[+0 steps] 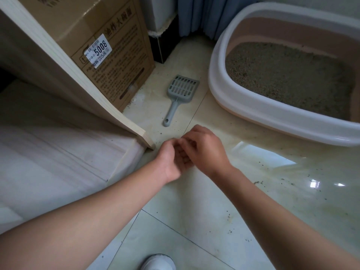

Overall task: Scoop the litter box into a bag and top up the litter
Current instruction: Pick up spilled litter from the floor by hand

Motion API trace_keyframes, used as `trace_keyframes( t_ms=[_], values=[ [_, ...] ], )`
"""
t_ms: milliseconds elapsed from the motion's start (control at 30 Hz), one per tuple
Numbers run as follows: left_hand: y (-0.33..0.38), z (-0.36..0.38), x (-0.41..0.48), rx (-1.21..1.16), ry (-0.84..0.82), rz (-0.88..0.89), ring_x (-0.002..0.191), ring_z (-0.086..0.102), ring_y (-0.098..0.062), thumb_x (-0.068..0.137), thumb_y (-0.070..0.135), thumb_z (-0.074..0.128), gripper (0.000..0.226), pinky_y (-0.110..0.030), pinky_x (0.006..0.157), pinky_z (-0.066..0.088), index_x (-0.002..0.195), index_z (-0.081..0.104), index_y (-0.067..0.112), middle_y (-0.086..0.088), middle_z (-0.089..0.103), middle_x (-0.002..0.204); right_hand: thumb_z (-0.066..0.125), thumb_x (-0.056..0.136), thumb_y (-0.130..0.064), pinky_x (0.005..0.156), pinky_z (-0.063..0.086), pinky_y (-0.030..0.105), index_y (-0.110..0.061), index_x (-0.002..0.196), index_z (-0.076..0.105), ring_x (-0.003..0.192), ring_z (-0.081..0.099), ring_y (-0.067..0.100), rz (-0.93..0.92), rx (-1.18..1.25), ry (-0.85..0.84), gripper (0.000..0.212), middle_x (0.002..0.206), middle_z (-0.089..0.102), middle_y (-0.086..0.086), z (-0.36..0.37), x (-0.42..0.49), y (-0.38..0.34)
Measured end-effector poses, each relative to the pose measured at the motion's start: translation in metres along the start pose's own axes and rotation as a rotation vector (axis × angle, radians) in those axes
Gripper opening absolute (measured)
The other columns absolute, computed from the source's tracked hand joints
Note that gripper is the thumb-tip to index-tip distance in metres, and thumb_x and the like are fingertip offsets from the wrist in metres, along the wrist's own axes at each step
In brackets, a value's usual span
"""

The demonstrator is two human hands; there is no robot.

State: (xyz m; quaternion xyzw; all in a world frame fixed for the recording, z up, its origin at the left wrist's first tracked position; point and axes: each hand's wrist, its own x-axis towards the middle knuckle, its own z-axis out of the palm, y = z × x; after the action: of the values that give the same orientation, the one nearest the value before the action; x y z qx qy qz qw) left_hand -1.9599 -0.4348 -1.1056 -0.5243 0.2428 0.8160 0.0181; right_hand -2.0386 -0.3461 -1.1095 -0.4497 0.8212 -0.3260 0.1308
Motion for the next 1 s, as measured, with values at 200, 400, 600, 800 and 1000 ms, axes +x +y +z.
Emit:
trace_keyframes(
  t_ms=[200,400,600,800,1000],
  values=[
    [-0.009,-0.014,-0.01,-0.022,0.006,-0.042,0.076,0.069,-0.028,0.1,0.021,0.04,0.036,-0.04,0.076,0.059,0.083,0.067,0.004,-0.015,0.071,0.08,0.062,0.09,-0.025,0.067,0.043,0.029,-0.025,0.105,0.072,0.087,0.061,0.016,-0.048,-0.118,-0.186,0.019,0.101,0.068,-0.005,0.017,0.057,-0.011],
    [-0.003,-0.027,-0.014,-0.079,0.034,-0.044,0.076,0.07,-0.028,0.098,0.021,0.041,0.034,-0.038,0.072,0.06,0.088,0.067,0.004,-0.016,0.073,0.086,0.057,0.089,-0.023,0.06,0.043,0.03,-0.021,0.095,0.068,0.081,0.064,0.026,-0.162,-0.4,-0.281,0.012,0.092,0.066,-0.001,0.051,0.08,-0.029],
    [0.0,-0.035,-0.013,-0.133,0.033,-0.053,0.082,0.07,-0.03,0.099,0.02,0.038,0.033,-0.04,0.075,0.06,0.091,0.067,0.004,-0.017,0.072,0.091,0.057,0.091,-0.015,0.057,0.04,0.032,-0.013,0.092,0.064,0.075,0.063,0.032,-0.12,-0.483,-0.274,0.007,0.089,0.065,0.005,0.059,0.081,-0.032],
    [0.002,-0.03,-0.007,-0.144,0.012,-0.041,0.079,0.071,-0.029,0.099,0.021,0.038,0.033,-0.038,0.071,0.061,0.092,0.067,0.006,-0.016,0.073,0.09,0.06,0.092,-0.018,0.057,0.038,0.032,-0.014,0.094,0.062,0.076,0.063,0.032,-0.09,-0.515,-0.251,0.006,0.092,0.066,0.006,0.053,0.083,-0.032],
    [0.003,-0.027,-0.008,-0.156,-0.017,-0.046,0.082,0.074,-0.028,0.101,0.021,0.037,0.038,-0.041,0.078,0.058,0.094,0.07,0.004,-0.016,0.076,0.096,0.06,0.093,-0.013,0.057,0.036,0.033,-0.009,0.098,0.063,0.08,0.065,0.032,-0.146,-0.595,-0.328,0.006,0.096,0.063,0.007,0.05,0.086,-0.036]
  ],
)
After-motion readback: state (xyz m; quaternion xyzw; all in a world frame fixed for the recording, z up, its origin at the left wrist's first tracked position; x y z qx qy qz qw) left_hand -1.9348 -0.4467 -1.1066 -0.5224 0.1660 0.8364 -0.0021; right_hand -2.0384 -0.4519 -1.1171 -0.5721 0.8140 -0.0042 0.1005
